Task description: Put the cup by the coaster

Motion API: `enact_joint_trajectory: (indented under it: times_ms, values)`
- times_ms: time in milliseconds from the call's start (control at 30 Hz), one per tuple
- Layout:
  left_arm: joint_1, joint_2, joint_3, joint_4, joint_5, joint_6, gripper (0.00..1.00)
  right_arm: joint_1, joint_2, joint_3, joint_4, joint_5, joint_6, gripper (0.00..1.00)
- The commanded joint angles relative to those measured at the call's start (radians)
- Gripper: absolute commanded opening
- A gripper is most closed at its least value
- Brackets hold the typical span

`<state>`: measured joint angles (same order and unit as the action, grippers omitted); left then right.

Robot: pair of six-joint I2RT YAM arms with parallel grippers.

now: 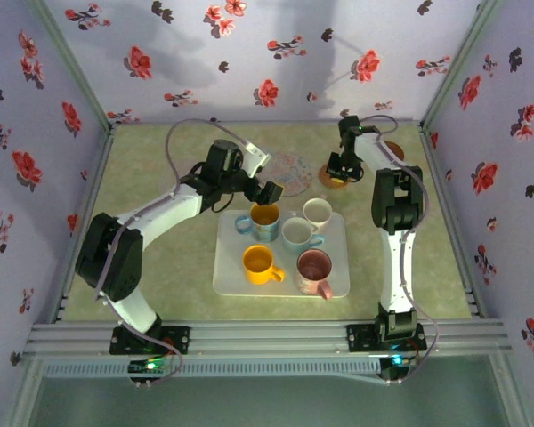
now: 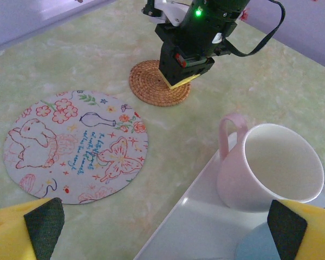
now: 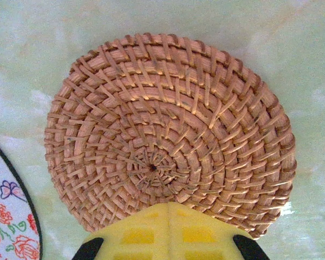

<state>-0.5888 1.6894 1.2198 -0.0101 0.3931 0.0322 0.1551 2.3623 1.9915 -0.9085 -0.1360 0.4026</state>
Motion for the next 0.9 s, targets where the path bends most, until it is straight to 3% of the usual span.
enact_joint_trajectory:
  times_ms: [0, 567, 867]
  values:
    - [-0.002, -0.034, 0.01, 0.03, 0.015, 0.007, 0.99, 0.012, 0.003, 0.021, -0.067, -0.016, -0.019, 0.0]
    - [-0.026, -0.123, -0.015, 0.048, 0.01, 0.035, 0.99, 0.007, -0.187, -0.031, -0.074, 0.069, -0.042, 0.0]
    - [-0.046, -0.113, 0.054, 0.012, 0.024, 0.067, 1.0, -0.057, -0.262, -0.06, -0.046, 0.117, -0.039, 0.0]
